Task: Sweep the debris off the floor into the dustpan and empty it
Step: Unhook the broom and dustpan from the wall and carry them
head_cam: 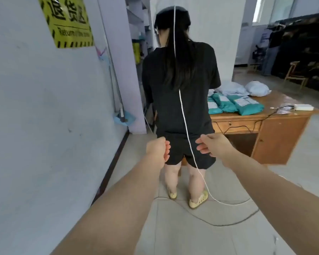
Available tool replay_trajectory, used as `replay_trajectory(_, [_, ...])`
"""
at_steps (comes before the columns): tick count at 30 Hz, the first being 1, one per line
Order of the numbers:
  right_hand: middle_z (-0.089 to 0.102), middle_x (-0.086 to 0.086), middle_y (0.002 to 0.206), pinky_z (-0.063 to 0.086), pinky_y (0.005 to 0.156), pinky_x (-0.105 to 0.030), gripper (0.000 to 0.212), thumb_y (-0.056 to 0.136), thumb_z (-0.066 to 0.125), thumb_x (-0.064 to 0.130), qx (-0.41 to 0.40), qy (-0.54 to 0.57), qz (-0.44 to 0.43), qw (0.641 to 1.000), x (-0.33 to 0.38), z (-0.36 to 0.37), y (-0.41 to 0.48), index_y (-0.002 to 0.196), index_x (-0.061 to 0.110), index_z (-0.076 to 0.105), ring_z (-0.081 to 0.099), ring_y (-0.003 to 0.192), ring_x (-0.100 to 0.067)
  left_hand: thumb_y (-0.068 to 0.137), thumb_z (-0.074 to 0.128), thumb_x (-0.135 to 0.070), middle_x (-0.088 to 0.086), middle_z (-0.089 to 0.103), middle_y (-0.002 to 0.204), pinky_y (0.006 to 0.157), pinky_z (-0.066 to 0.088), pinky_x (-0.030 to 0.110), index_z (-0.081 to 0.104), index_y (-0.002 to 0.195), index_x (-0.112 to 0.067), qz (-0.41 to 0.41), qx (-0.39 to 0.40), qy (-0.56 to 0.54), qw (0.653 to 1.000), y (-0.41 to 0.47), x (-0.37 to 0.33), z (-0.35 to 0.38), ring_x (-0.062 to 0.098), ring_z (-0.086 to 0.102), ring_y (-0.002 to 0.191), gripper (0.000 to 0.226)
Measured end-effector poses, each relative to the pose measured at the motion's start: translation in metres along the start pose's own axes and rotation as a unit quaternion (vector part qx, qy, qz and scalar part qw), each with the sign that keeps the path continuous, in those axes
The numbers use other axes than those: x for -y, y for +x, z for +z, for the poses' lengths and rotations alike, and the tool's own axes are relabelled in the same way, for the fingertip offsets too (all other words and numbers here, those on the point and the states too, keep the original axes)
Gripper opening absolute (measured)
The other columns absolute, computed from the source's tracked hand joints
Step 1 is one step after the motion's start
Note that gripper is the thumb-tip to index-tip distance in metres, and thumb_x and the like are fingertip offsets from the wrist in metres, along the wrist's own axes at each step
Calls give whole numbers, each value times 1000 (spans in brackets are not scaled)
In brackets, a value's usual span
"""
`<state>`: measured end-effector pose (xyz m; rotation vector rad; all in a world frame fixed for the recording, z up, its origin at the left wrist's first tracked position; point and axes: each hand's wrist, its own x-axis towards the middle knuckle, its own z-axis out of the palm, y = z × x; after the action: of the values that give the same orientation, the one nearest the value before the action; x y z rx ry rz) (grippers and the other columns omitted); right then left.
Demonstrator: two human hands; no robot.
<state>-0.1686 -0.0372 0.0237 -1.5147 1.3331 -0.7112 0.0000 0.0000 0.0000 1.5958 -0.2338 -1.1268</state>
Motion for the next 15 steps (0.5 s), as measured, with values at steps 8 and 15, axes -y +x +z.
replay_trajectory(8, [67,-11,89,42,43,-9,34,103,42,18,117,27,-49,992,8,52,6,106,-3,69,56,61,-10,97,46,-23,0,51,59,44,31,20,55,65,-14,41,-115,-53,991,-10,9,-70,12,37,42,35])
replay_trajectory(15, [69,-11,91,37,38,-5,30,102,44,21,186,13,-63,980,29,131,42,101,5,69,57,61,-9,95,45,-17,1,54,61,51,37,20,55,68,-12,58,-187,-87,977,8,-8,-132,13,42,49,29])
